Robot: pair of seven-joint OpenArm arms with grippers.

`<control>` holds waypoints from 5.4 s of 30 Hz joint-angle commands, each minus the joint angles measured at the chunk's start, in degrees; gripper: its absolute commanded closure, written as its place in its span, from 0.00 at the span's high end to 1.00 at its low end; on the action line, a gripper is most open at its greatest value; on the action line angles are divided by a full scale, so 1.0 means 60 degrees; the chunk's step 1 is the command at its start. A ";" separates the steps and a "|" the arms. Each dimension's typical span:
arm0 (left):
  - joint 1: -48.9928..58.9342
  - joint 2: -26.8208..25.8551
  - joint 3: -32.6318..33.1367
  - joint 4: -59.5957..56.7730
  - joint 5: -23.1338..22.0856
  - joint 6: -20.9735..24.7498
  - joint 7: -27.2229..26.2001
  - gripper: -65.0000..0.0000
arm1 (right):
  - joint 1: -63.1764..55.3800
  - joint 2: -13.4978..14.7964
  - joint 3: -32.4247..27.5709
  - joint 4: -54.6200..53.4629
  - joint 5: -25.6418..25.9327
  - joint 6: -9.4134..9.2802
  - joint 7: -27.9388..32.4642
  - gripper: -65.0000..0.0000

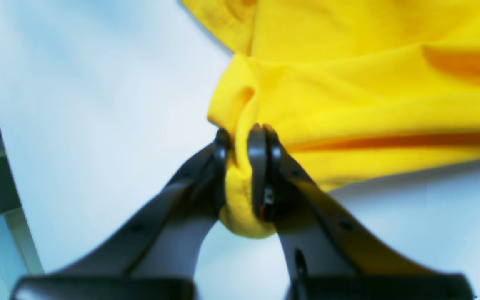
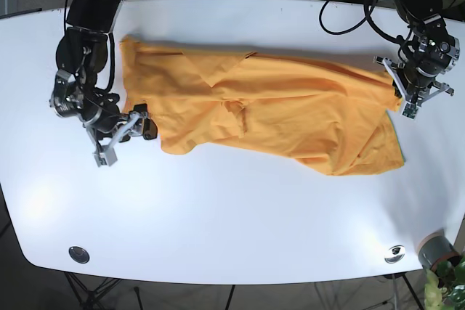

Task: Fold the T-shirt properly
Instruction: 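Move the right gripper along the T-shirt edge to grasp it, then lift the T-shirt high with both grippers and swing it, then lay the T-shirt flat with both grippers and open them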

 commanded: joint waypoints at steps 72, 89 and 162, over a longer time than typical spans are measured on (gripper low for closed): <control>-0.7033 -0.0451 0.3127 -0.0857 0.0440 0.0063 -0.0073 0.00 | 0.6408 0.1922 -0.1627 -0.1051 0.0269 0.0149 -0.0191 0.03; -1.3041 -0.0802 0.3888 -0.4447 0.0718 0.0063 -0.0132 0.00 | 1.0589 0.2860 -0.3708 -0.2311 0.0357 0.0164 -0.0836 0.03; 0.1773 -0.0700 0.2218 0.1473 0.0777 0.0063 0.0293 0.00 | -0.4816 0.2084 0.2900 0.4722 0.2247 0.0559 -0.2228 0.03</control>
